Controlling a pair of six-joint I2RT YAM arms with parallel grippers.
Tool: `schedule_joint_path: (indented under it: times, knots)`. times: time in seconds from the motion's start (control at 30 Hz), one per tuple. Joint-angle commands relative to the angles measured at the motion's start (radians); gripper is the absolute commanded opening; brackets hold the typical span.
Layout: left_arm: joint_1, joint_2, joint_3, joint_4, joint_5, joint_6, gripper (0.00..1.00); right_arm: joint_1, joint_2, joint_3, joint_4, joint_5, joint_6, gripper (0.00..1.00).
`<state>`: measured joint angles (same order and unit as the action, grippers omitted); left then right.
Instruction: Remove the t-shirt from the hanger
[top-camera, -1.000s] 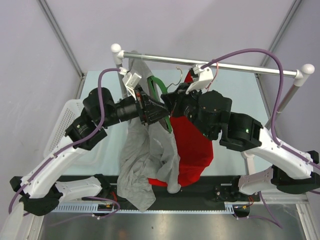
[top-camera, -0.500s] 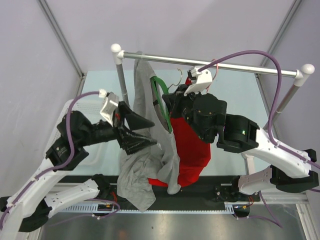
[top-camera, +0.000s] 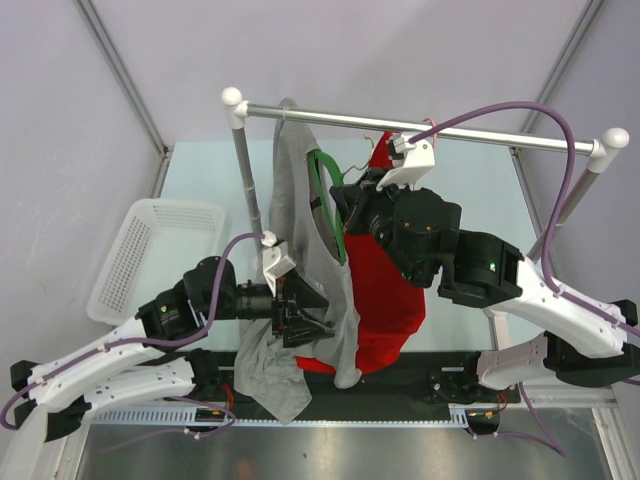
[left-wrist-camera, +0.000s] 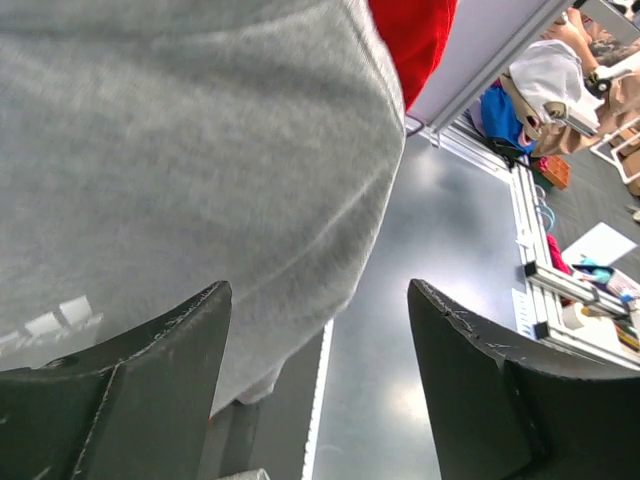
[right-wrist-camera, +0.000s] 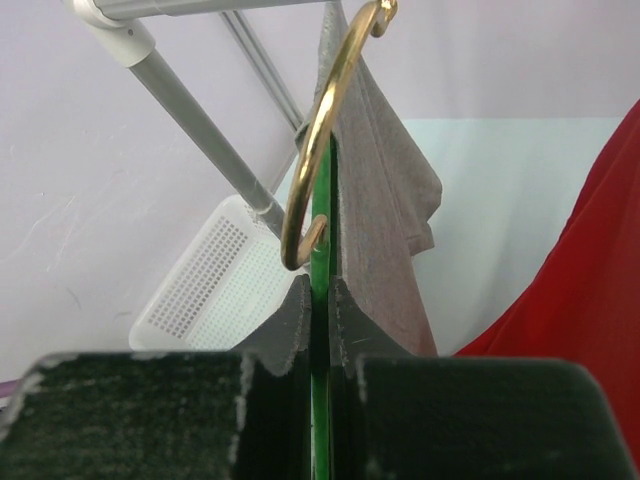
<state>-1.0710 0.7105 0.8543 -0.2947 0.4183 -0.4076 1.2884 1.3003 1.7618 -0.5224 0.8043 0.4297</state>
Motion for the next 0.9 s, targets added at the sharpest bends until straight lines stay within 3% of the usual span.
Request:
schedule_joint_path:
  times: [0.0,0.07,0.1,0.2,0.33,0.43,0.53,0.77,0.87]
  knots:
    - [-0.04,0.017,0.012,0.083,-0.078,0.044,0.73,0.008,-0.019,0.013,0.121,0.042,0.032,0.0]
    - [-0.044,0.023,0.002,0.092,-0.093,0.023,0.67,0.009,-0.018,0.01,0.125,0.047,0.034,0.0]
    - [-0.044,0.027,-0.004,0.095,-0.104,0.009,0.57,0.008,-0.019,0.007,0.127,0.047,0.032,0.0]
    - [-0.044,0.037,-0.024,0.101,-0.122,-0.02,0.49,0.009,-0.026,0.001,0.139,0.044,0.032,0.0]
    - [-0.052,0.027,-0.04,0.124,-0.104,-0.051,0.52,0.009,-0.026,-0.002,0.136,0.052,0.037,0.0]
    - [-0.055,0.018,-0.055,0.161,-0.061,-0.088,0.66,0.008,-0.026,-0.008,0.142,0.055,0.038,0.0]
    - [-0.056,0.012,-0.075,0.192,-0.032,-0.126,0.71,0.008,-0.029,-0.015,0.147,0.056,0.041,0.0]
    - [-0.06,0.018,-0.099,0.19,-0.029,-0.149,0.69,0.008,-0.032,-0.021,0.147,0.064,0.046,0.0]
    - [-0.061,0.024,-0.113,0.193,-0.047,-0.16,0.58,0.009,-0.035,-0.031,0.151,0.072,0.053,0.0]
